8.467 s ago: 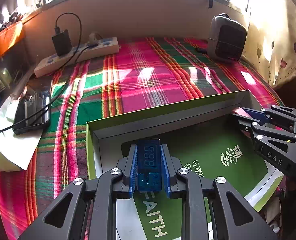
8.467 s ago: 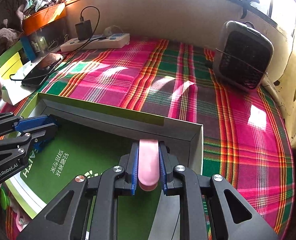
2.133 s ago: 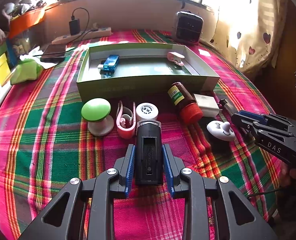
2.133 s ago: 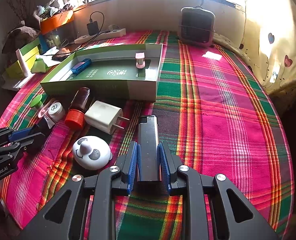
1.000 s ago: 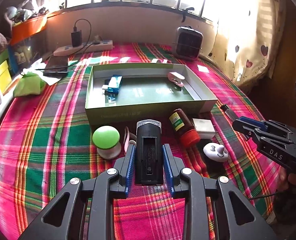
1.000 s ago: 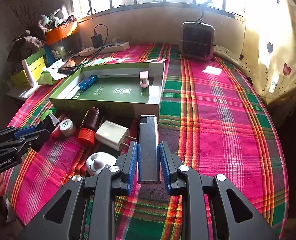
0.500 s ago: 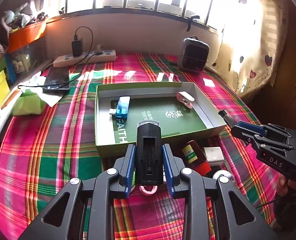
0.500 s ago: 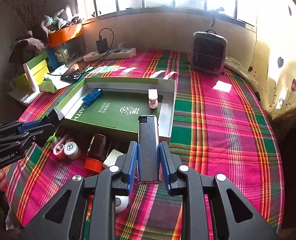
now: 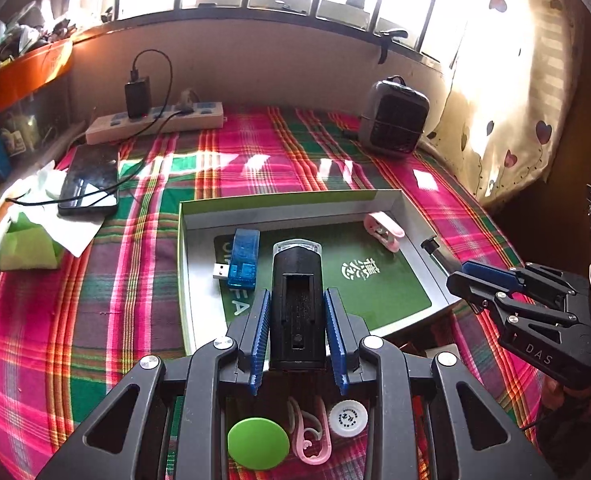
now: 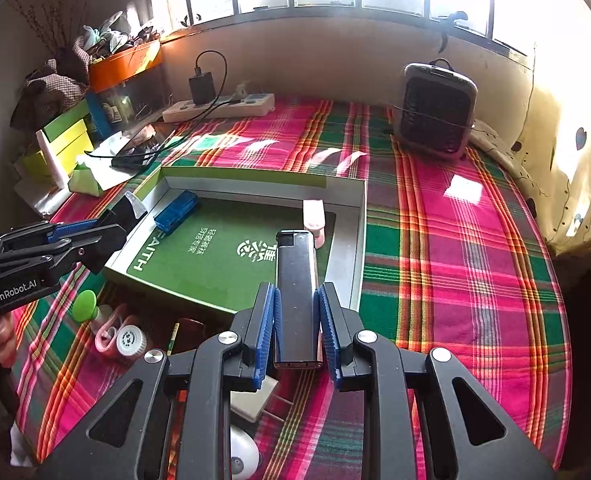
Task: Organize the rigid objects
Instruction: 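Lower the black flashlight with the left tool while the right tool lowers the silver lighter into the box, then open both tools to release the flashlight and lighter in the box, then grasp the green round-topped object with the left tool while the right tool grasps the white panda ball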
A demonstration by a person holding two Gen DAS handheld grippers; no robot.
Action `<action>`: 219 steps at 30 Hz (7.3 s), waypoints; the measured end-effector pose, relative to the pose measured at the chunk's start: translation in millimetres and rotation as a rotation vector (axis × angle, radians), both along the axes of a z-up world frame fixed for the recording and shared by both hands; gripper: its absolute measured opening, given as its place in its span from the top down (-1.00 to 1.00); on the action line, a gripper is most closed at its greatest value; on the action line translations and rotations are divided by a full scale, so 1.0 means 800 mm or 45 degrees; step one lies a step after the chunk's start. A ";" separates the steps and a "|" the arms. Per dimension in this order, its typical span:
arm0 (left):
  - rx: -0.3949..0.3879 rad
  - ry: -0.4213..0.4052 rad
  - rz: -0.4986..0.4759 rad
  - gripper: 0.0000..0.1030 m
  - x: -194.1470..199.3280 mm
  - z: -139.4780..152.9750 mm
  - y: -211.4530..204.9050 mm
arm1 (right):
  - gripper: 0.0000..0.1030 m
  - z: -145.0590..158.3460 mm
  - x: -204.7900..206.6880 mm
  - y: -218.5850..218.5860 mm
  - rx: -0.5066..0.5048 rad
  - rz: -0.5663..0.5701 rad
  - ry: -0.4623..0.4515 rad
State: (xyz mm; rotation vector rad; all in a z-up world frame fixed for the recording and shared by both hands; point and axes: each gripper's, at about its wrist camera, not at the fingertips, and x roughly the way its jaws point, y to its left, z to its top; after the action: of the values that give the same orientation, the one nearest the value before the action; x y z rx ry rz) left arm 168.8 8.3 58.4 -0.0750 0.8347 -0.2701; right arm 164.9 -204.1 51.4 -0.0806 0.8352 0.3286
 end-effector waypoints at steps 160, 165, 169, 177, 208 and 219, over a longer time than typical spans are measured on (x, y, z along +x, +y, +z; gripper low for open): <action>-0.095 0.019 0.134 0.24 -0.084 -0.031 0.057 | 0.05 -0.031 -0.097 -0.008 0.119 0.023 0.019; -0.104 0.029 0.139 0.24 -0.088 -0.036 0.061 | 0.04 -0.041 -0.104 -0.005 0.100 0.015 0.046; -0.104 0.044 0.136 0.24 -0.090 -0.041 0.062 | 0.03 -0.046 -0.107 -0.005 0.100 0.006 0.060; -0.129 0.062 0.104 0.23 -0.093 -0.046 0.060 | 0.04 -0.052 -0.103 0.000 0.090 -0.001 0.094; -0.100 0.088 0.084 0.23 -0.082 -0.058 0.047 | 0.38 -0.056 -0.106 0.001 0.100 0.002 0.100; -0.105 0.060 0.096 0.37 -0.085 -0.052 0.048 | 0.38 -0.056 -0.108 0.001 0.098 0.006 0.100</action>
State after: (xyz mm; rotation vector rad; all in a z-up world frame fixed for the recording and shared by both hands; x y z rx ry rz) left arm 100.6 47.0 16.5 -0.1901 0.8652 -0.2328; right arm 78.6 -203.2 6.5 0.0026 0.8994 0.3698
